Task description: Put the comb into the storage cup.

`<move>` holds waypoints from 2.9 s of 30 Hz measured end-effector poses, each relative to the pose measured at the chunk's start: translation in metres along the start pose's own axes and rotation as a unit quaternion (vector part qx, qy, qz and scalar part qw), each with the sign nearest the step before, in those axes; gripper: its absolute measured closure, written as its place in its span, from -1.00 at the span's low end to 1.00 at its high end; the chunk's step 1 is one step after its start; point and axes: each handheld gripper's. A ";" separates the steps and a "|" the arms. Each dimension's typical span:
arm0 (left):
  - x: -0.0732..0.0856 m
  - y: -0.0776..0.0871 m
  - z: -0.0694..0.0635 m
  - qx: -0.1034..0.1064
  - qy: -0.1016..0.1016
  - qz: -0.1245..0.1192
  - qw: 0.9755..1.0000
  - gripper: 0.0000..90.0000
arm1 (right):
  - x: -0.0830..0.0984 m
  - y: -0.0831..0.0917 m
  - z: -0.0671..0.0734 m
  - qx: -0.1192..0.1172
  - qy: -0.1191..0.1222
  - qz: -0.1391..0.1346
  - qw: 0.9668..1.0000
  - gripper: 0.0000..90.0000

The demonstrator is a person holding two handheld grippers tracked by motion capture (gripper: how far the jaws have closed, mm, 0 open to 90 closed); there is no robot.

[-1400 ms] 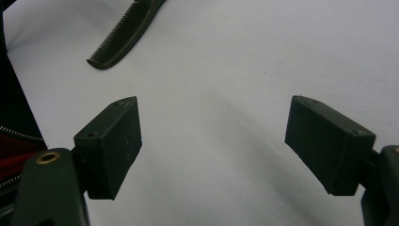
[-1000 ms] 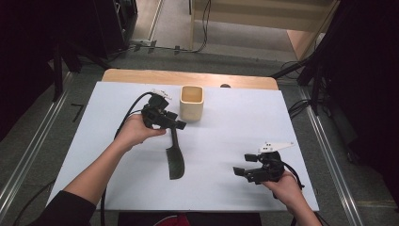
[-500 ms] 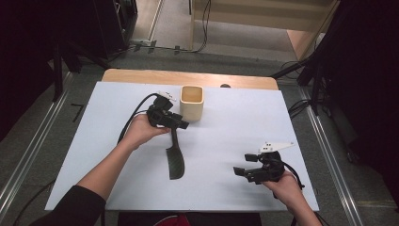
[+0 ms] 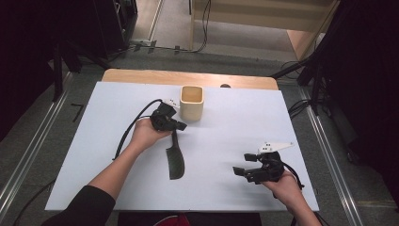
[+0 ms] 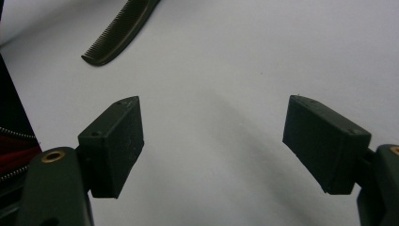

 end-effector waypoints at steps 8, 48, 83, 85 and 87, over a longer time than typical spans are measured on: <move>0.012 -0.011 0.007 -0.014 0.011 0.008 1.000 1.00 | 0.000 0.000 0.000 0.000 0.002 0.002 1.000 -0.58; 0.037 0.011 0.011 -0.021 0.046 0.001 0.999 1.00 | 0.000 0.000 0.001 -0.001 0.003 0.002 1.000 -0.58; 0.064 0.044 0.018 -0.039 0.079 -0.004 0.996 1.00 | -0.001 -0.001 0.002 -0.003 0.003 0.002 1.000 -0.58; 0.065 0.045 0.016 -0.039 0.079 -0.002 0.996 1.00 | -0.001 -0.001 0.002 -0.002 0.003 0.002 1.000 -0.58; 0.066 0.047 0.015 -0.037 0.078 -0.002 0.996 1.00 | -0.001 -0.001 0.002 -0.002 0.003 0.003 1.000 -0.58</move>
Point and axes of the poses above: each handheld gripper's, and its own axes: y roughly backward along the jaws, x roughly out of its underside, z roughly to its left, and after that the axes turned 12 degrees about x, right-handed
